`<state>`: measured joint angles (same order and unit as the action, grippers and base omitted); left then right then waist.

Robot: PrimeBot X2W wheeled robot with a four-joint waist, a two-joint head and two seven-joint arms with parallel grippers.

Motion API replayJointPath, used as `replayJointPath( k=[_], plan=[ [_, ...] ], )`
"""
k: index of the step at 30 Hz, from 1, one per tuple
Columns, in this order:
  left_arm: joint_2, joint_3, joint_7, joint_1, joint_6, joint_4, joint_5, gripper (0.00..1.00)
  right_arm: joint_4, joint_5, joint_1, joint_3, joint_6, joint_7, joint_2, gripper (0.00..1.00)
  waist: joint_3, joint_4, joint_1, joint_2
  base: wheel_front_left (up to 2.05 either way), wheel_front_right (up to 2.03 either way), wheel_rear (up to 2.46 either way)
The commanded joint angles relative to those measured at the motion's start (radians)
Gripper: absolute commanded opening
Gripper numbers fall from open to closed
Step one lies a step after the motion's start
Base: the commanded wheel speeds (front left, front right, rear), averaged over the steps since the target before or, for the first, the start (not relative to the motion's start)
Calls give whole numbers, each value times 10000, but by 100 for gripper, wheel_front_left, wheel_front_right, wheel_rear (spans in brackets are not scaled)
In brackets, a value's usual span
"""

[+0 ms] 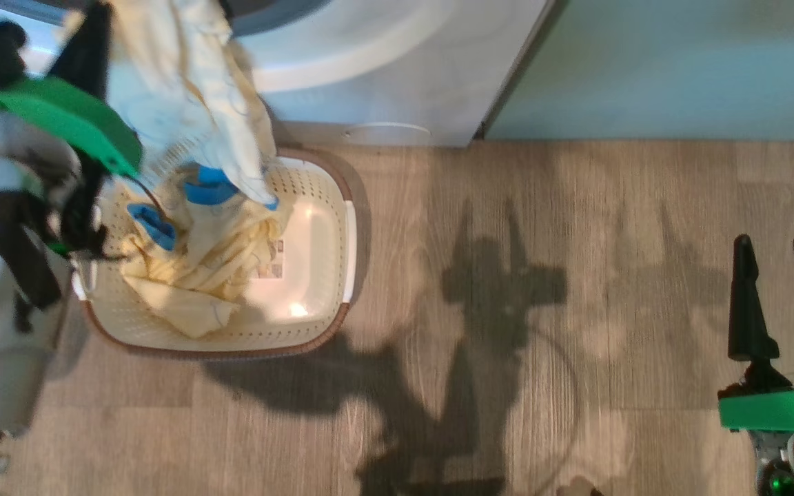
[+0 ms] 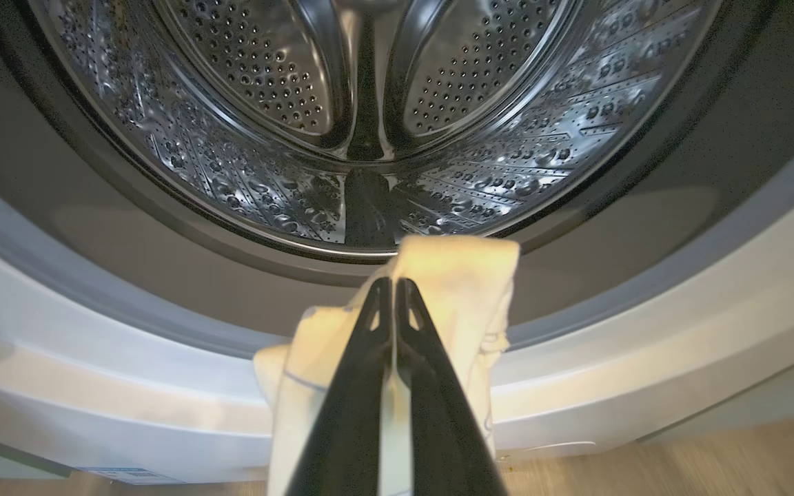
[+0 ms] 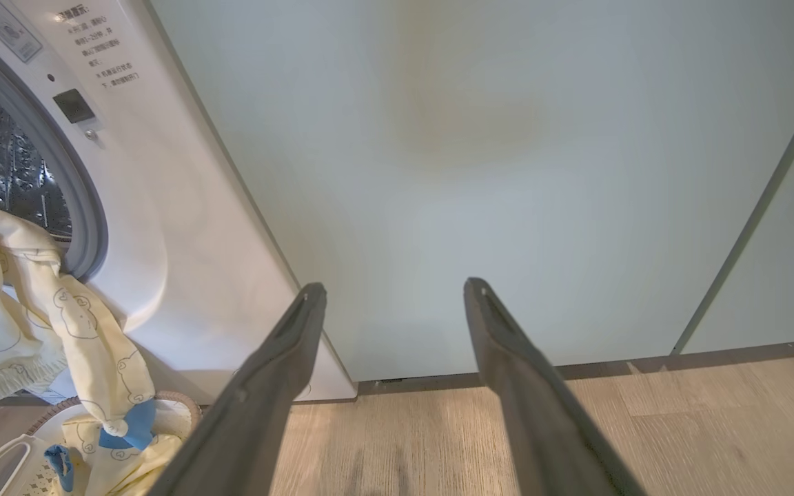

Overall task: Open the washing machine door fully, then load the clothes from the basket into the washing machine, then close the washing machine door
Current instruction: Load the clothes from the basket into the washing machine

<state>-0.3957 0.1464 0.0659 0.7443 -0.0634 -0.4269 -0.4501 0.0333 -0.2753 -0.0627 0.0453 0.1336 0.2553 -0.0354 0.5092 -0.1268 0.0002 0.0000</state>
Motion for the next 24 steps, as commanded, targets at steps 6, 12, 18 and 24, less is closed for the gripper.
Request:
replayJointPath(
  k=[6, 12, 18, 24],
  plan=[
    [-1323, -369, -1227, 1892, -331, -187, -274, 0, 350, -345, -347, -373, -29, 65, -148, 100, 792, -425, -2, 0, 0, 0, 0],
    [-1978, -255, -2272, 3125, -485, -379, -423, 0, 386, -629, -552, -592, -29, 65, -148, 100, 1253, -777, -2, 0, 0, 0, 0],
    [-2798, -94, -3259, 4424, -574, -595, -419, 0, 349, -997, -661, -836, -29, 65, -148, 100, 1776, -1277, -2, 0, 0, 0, 0],
    [-3376, 25, -3686, 5501, -607, -882, -305, 0, 373, -1310, -767, -1112, -29, 65, -148, 100, 2272, -1777, -2, 0, 0, 0, 0]
  ],
)
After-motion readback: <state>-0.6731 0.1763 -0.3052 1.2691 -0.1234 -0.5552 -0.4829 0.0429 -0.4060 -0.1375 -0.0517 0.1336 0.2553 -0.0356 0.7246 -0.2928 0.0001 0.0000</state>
